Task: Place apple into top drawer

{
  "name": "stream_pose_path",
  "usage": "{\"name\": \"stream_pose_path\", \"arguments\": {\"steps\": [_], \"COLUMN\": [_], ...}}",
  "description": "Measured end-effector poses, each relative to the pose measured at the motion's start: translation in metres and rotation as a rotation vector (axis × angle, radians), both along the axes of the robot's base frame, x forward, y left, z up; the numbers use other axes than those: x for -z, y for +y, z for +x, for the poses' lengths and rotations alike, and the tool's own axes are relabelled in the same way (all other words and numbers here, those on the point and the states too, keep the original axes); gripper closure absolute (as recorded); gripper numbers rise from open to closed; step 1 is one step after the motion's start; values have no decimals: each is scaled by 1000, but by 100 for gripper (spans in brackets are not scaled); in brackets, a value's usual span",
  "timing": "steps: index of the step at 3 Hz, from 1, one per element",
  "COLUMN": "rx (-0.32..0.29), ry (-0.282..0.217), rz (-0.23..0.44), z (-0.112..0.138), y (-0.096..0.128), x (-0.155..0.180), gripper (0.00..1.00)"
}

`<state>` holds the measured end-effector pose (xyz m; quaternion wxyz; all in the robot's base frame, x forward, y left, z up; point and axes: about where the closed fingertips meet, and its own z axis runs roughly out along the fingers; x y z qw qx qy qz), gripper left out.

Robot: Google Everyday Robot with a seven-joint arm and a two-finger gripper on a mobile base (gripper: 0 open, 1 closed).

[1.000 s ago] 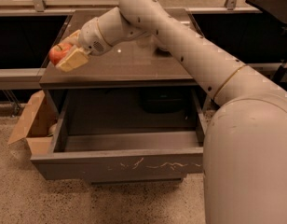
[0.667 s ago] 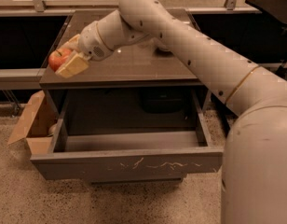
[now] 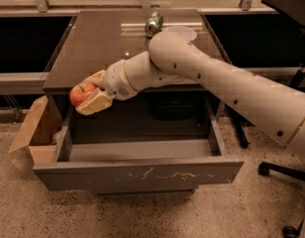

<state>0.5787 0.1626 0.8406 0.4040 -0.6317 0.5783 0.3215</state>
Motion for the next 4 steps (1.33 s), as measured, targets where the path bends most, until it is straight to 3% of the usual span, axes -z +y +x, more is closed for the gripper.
{"name": "stream_pose_path", "arguments": {"steps": [1,2,4], "rx": [0,4,63], "ry": [0,20,73], "rz": [0,-40,-126], "z": [0,-10,-37], "y": [0,-7,-48], "x": [0,24,120], "gripper": [100,100,100]}}
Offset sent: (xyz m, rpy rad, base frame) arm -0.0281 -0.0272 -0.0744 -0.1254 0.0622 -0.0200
